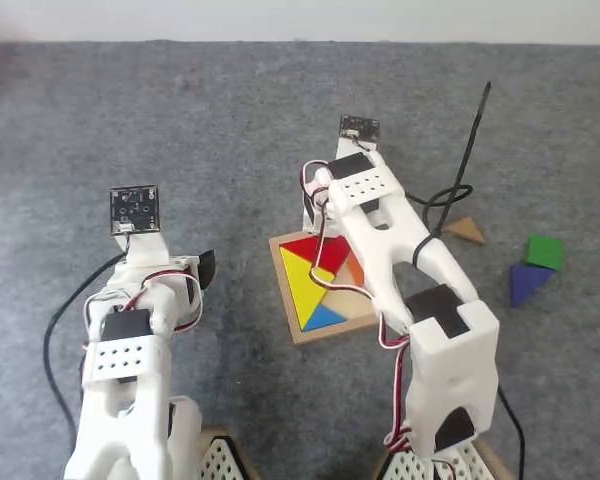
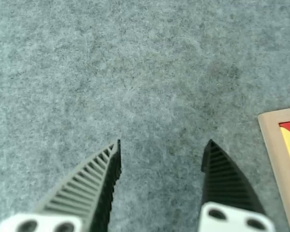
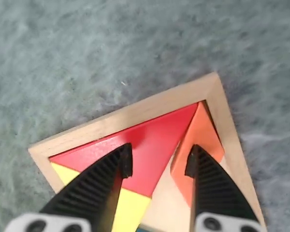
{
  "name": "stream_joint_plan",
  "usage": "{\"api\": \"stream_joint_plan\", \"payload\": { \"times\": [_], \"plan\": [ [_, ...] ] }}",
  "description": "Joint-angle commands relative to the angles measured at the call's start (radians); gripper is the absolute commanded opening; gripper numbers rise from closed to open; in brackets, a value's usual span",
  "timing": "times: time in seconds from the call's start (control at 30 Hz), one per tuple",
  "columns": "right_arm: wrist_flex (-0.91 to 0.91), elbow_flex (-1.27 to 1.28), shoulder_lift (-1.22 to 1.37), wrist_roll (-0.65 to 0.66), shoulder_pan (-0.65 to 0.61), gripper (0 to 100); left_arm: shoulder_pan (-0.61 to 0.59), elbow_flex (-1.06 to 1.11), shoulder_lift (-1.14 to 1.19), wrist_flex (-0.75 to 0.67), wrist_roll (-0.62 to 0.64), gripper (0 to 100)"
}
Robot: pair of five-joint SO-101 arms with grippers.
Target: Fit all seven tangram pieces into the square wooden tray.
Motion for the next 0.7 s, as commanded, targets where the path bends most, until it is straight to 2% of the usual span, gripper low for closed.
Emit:
{"api": "stream_joint_plan", "payload": {
  "times": [0.0, 0.37, 0.67],
  "plan": [
    [-0.039, -0.044, -0.008, -0.011, 0.007, 19.1, -0.008, -0.01, -0.014, 0.003, -0.012, 27],
    [-0.108, -0.06, 0.05, 0.023, 0.05, 19.3, -0.008, -0.01, -0.014, 0.003, -0.012, 27],
    [-0.033, -0.069, -0.295, 0.066, 0.097, 19.1, -0.006, -0.005, -0.014, 0.002, -0.012, 27]
  ]
}}
